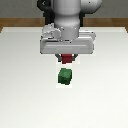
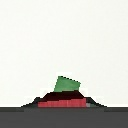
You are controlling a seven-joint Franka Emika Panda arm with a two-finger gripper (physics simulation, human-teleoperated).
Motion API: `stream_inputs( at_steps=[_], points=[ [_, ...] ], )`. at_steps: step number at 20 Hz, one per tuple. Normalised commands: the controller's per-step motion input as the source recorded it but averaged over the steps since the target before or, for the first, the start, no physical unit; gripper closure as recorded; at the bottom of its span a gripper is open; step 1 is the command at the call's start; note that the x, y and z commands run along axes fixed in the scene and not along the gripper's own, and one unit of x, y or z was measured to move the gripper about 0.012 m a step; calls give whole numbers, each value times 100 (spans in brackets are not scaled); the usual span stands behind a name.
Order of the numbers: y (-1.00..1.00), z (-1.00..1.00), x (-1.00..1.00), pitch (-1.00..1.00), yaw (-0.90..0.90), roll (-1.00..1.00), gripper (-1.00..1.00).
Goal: Place the red cube on top of the green cube.
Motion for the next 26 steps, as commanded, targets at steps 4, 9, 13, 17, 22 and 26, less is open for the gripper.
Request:
stream_inputs(
  at_steps=[4,9,13,17,22,26],
  points=[
    [0,-50,0,0,0,0,100],
    [0,-40,0,0,0,0,100],
    [0,0,0,0,0,0,-100],
    [0,0,0,0,0,0,-100],
    [0,0,0,0,0,0,-100],
    [0,0,0,0,0,0,-100]
  ],
)
